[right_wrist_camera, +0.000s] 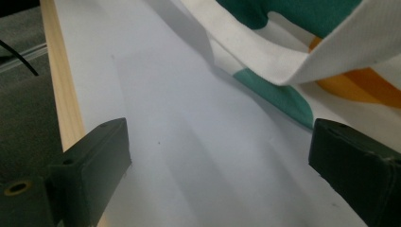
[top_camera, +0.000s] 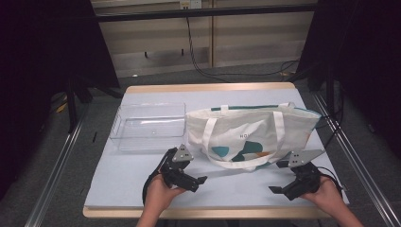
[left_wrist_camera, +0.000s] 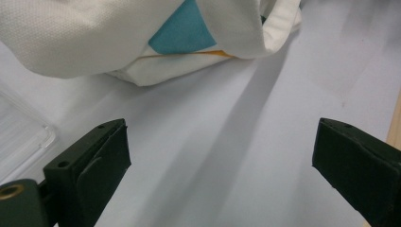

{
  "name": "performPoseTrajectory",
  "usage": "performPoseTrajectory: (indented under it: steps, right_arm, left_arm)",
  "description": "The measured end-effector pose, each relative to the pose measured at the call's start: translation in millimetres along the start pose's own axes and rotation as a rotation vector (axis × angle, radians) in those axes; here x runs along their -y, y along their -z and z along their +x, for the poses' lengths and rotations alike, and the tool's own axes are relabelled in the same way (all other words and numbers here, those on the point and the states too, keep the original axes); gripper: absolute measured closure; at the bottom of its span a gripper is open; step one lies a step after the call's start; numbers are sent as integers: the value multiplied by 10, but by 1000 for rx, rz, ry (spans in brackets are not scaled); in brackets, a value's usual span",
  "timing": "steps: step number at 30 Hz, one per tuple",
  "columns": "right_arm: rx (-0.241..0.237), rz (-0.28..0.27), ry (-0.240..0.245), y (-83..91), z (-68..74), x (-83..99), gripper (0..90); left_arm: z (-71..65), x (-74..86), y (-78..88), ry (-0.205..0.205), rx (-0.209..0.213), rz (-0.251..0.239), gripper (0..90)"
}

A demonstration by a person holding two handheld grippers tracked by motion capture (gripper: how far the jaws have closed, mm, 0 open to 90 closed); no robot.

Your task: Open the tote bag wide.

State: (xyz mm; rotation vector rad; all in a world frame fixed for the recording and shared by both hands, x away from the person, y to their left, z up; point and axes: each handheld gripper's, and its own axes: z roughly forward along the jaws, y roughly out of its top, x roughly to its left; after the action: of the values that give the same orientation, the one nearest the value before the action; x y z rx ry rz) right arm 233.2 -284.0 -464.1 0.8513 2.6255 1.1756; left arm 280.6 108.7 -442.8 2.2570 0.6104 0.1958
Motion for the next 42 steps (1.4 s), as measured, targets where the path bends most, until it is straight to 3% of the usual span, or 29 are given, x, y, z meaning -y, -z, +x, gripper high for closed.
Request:
performPoseTrajectory:
  steps: [10, 16, 18, 28, 37, 42]
  right_arm:
    - [-18, -12, -1, -28, 32, -112, 72]
    - [-55, -9, 8, -28, 31, -254, 89]
    - [-73, -43, 1, 13, 19, -344, 95]
    - [-96, -39, 14, 51, -5, -622, 106]
    - [-99, -41, 26, 124, -15, -704, 109]
    - [-95, -34, 37, 199, -27, -759, 109]
  left_arm:
    - [-11, -51, 25, -3, 2, -15, 47]
    - [14, -105, 60, 8, 14, -23, 43]
    - [19, -131, 75, -1, 7, -27, 44]
    - [47, -230, 128, -10, 9, -41, 48]
    - [24, -376, 164, -46, 24, -40, 50]
    - [19, -446, 183, -47, 30, -46, 50]
